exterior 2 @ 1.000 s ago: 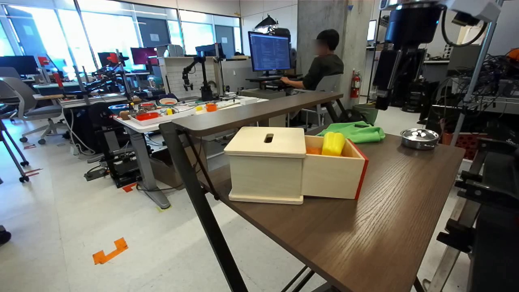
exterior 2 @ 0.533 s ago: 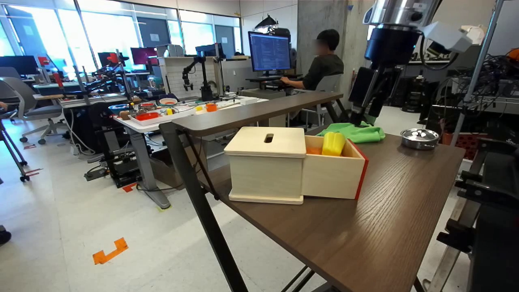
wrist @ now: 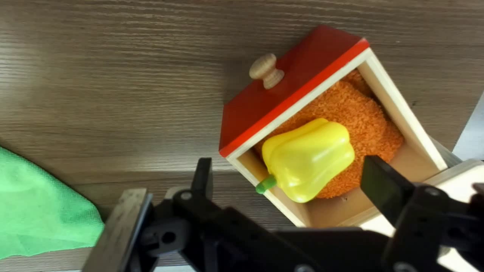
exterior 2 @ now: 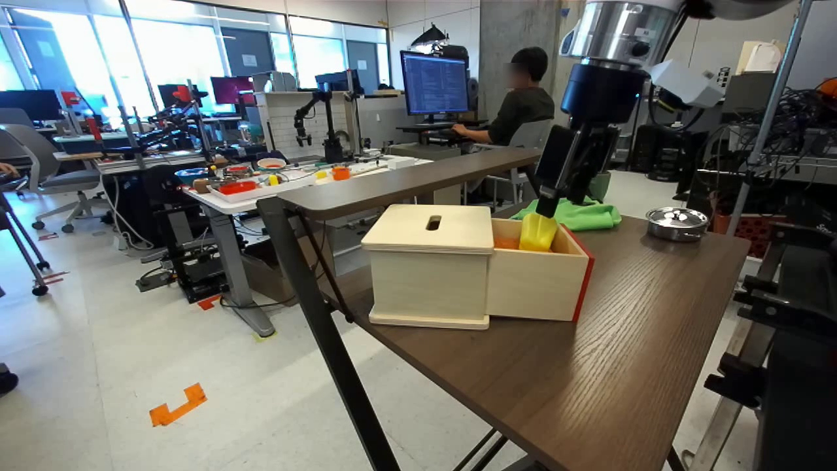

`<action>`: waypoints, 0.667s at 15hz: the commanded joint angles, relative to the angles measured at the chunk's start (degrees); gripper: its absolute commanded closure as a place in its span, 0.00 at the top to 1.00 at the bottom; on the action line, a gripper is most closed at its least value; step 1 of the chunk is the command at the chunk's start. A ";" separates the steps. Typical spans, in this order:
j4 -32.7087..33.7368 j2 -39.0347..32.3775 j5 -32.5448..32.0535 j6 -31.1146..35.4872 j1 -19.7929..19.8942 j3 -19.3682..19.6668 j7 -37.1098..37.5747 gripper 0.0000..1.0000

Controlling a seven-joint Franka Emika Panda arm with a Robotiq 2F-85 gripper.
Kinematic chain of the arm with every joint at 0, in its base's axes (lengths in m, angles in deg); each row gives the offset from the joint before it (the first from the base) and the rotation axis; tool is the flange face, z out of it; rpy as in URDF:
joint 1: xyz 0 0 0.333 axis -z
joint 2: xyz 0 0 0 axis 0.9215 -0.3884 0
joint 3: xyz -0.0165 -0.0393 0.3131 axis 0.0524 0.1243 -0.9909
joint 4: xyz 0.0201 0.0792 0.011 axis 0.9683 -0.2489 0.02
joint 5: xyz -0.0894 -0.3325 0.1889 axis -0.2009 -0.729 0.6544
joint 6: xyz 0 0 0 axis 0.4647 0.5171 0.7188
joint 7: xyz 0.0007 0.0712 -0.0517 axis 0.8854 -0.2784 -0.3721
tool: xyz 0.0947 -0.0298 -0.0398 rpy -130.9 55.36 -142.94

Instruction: Take the yellow pepper out of the drawer

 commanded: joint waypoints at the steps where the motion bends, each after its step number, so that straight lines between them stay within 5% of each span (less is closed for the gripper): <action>1: 2.61 -2.62 3.05 0.48 0.98 -1.72 -3.64 1.00; 5: 4.38 -4.34 4.67 -0.58 1.81 -2.88 -5.61 1.00; 6: 4.74 -4.72 4.82 -0.78 1.95 -2.99 -6.03 0.75; 10: 8.03 -7.47 5.00 -2.11 3.14 -2.87 -7.19 0.51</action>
